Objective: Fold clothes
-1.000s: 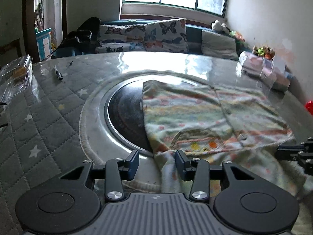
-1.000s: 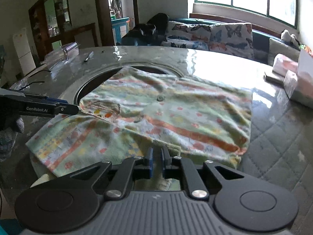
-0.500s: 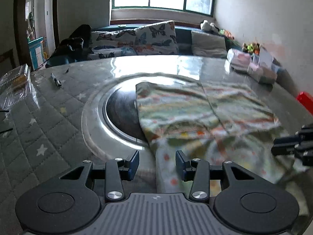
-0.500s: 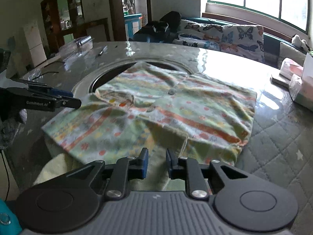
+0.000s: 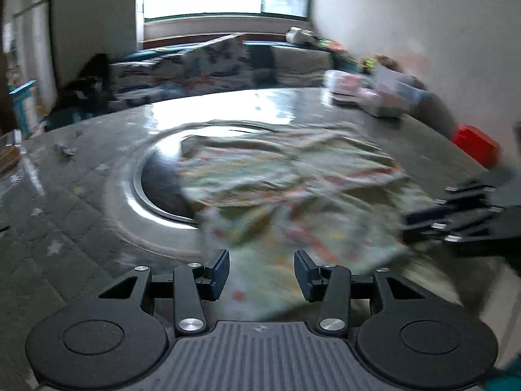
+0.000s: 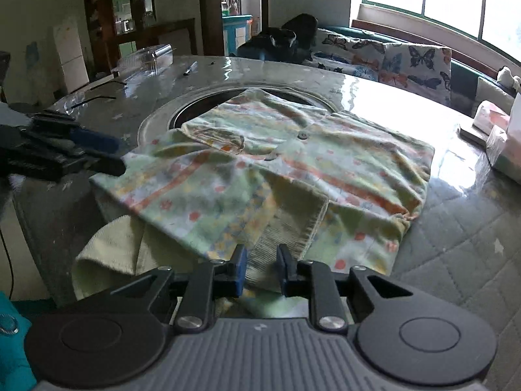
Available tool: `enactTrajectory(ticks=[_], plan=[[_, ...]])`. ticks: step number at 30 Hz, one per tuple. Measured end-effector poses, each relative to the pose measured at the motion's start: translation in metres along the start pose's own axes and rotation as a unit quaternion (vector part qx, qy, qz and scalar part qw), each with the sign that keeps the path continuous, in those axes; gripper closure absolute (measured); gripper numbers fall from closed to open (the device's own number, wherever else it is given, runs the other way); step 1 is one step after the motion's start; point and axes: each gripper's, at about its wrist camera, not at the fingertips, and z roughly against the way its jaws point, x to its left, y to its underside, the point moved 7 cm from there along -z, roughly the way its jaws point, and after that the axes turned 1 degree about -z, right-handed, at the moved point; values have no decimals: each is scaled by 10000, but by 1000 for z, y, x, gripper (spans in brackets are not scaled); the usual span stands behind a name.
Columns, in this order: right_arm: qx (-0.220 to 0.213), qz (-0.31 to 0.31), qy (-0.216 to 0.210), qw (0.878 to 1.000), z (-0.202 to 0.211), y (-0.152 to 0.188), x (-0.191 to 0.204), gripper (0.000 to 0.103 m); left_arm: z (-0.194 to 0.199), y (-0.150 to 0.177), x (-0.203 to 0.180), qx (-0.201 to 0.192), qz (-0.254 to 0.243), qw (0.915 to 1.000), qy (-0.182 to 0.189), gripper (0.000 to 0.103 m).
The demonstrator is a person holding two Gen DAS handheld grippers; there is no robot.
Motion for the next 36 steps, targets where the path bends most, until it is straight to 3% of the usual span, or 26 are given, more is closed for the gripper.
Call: enactTrajectory(ticks=[7, 13, 15, 18, 20, 22, 26, 32, 36], plan=[[-135, -2, 76, 9999, 13, -1, -3, 82, 10, 9, -38, 357, 32, 9962, 789, 53], [-203, 12, 171, 9996, 24, 4, -7, 81, 0, 18, -52, 832, 250, 9912, 1004, 49], [-221, 51, 220, 9995, 28, 6, -8, 73, -4, 22, -54, 1015, 354, 9887, 1045, 49], [-243, 104, 236, 9994, 33, 9, -7, 70, -5, 26, -58, 1122, 351, 9869, 1106, 52], [-246, 139, 232, 9993, 36, 11, -6, 69, -6, 27, -60, 1179, 357, 9853, 1184, 65], [-238, 177, 235, 9993, 36, 13, -6, 68, -8, 28, -62, 1226, 397, 9836, 1263, 71], [-213, 246, 272, 9991, 39, 18, -5, 66, -8, 25, -60, 1188, 526, 9823, 1348, 89], [-125, 560, 290, 9979, 45, 26, 0, 61, 1, -9, -49, 694, 656, 9859, 1371, 94], [-85, 847, 128, 9963, 46, 31, 10, 50, -9, -31, -39, 546, 848, 9850, 1400, 95]])
